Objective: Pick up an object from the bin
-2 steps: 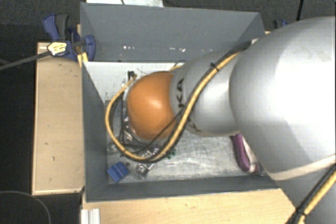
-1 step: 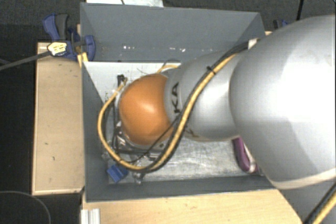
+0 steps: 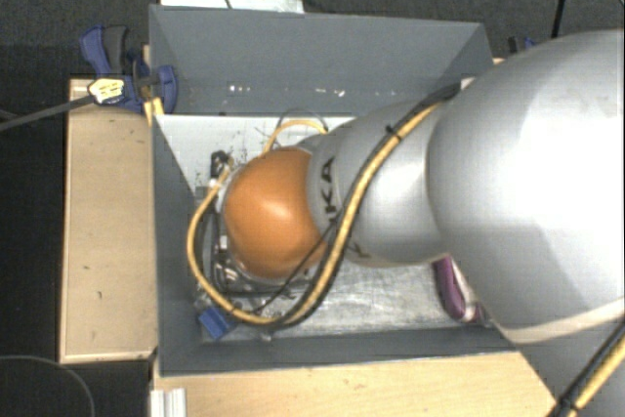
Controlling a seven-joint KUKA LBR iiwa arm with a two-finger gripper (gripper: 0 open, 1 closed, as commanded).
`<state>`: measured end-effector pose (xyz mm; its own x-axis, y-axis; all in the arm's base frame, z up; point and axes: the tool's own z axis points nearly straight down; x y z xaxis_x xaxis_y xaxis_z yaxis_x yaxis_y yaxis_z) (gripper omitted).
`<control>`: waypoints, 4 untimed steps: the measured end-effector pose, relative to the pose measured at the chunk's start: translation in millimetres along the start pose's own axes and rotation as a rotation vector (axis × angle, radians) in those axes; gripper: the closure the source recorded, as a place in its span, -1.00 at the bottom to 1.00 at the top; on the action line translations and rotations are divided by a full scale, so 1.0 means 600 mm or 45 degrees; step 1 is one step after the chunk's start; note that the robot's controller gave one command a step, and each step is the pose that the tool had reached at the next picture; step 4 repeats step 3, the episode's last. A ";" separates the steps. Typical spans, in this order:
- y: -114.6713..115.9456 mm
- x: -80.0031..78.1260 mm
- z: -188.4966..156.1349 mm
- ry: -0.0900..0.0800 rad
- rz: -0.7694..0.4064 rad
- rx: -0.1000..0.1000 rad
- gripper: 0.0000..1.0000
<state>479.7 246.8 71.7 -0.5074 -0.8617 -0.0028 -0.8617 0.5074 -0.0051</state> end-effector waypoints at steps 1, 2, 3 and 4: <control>-0.005 -0.004 0.002 -0.002 -0.103 -0.001 -1.00; -0.003 -0.008 0.000 -0.008 -0.102 -0.002 1.00; -0.066 0.019 -0.229 -0.007 -0.239 0.003 1.00; -0.066 0.019 -0.229 -0.007 -0.239 0.003 1.00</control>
Offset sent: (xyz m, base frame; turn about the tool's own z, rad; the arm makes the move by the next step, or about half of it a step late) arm 0.0019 0.0021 -0.0017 -0.0880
